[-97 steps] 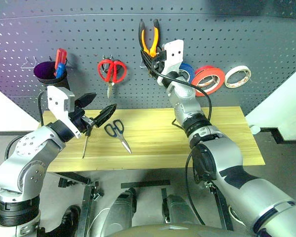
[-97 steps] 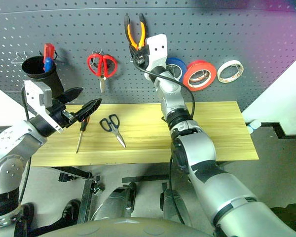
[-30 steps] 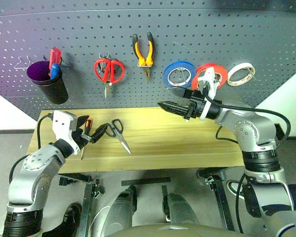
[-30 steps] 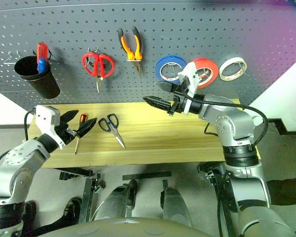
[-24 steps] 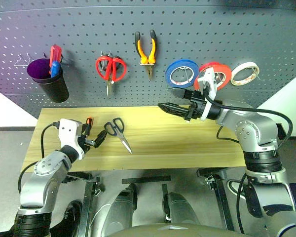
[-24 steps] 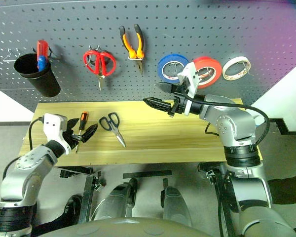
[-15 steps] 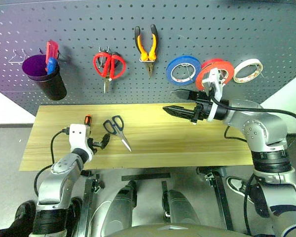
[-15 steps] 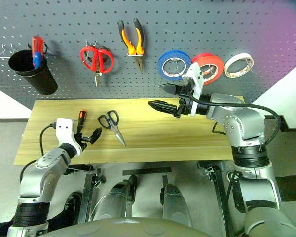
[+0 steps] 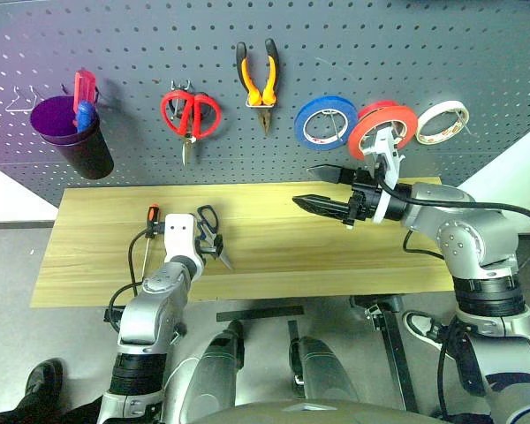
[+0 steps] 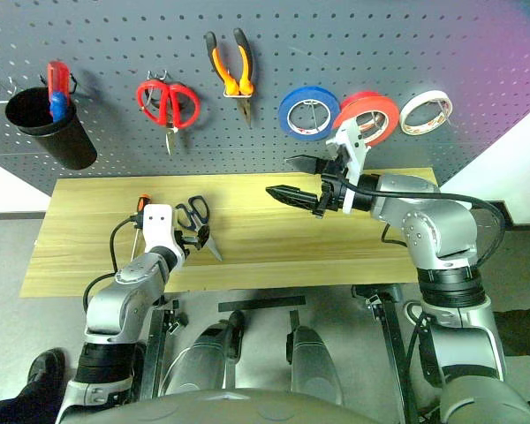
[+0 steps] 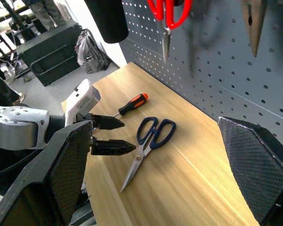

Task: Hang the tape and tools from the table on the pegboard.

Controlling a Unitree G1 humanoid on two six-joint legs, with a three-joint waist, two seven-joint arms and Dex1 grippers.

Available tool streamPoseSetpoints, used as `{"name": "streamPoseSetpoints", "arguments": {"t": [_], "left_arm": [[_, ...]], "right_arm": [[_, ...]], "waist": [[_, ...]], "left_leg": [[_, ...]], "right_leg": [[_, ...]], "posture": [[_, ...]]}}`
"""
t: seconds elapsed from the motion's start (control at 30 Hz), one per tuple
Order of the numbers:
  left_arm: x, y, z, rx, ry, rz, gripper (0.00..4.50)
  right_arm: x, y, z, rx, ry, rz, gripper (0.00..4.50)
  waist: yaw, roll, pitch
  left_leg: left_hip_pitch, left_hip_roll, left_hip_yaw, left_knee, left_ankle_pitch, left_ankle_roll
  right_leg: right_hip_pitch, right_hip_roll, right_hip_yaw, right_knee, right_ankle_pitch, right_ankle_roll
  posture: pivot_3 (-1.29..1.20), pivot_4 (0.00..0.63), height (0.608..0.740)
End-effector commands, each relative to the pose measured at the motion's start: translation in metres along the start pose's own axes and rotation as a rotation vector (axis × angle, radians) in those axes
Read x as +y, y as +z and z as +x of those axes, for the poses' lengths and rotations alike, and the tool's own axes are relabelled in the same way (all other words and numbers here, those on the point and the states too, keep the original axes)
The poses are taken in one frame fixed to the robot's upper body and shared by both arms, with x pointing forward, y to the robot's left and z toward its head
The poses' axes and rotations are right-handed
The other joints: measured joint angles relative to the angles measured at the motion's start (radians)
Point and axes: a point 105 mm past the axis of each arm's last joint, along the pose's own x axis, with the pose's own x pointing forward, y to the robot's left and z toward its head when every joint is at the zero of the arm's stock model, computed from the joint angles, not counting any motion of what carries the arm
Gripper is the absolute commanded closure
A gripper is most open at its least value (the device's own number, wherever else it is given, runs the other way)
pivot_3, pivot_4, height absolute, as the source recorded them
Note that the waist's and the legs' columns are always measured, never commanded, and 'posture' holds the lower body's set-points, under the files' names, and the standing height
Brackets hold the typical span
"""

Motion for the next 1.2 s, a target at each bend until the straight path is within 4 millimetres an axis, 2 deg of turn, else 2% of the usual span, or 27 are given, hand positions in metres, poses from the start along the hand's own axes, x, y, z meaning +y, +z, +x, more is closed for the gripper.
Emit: {"name": "streamPoseSetpoints", "arguments": {"t": [0.03,0.33,0.63,1.2], "left_arm": [[0.002,0.009,-0.005,-0.016,0.079,0.065,0.00],[0.022,-0.001,0.007,0.032,0.207,-0.007,0.00],[-0.010,0.003,0.022,0.018,0.125,-0.133,0.00],[0.000,-0.003,0.031,0.036,0.235,-0.204,0.00]], "right_arm": [[0.002,0.017,-0.009,-0.027,0.013,-0.046,0.01],[0.005,0.016,-0.008,-0.002,0.023,-0.051,0.01],[0.006,0.018,-0.007,0.015,0.021,-0.045,0.01],[0.001,0.022,-0.008,-0.003,-0.029,-0.048,0.01]], "waist": [[-0.003,0.000,0.002],[-0.006,0.001,0.015],[-0.006,-0.002,0.029],[-0.007,-0.002,0.043]], "left_leg": [[0.000,0.000,0.000,0.001,0.000,0.001],[-0.004,0.000,0.000,0.011,-0.002,0.003],[-0.014,-0.001,0.000,0.015,-0.004,0.005],[-0.015,-0.001,0.000,0.016,-0.004,0.006]], "right_leg": [[0.000,0.000,0.000,0.000,0.000,0.000],[0.001,0.000,0.000,0.001,0.002,0.003],[-0.006,0.000,-0.001,0.000,0.004,0.007],[-0.006,0.000,-0.002,0.000,0.004,0.007]], "posture": [[-0.07,0.331,0.740],[-0.07,0.353,0.740],[-0.08,0.372,0.740],[-0.10,0.386,0.740]]}}
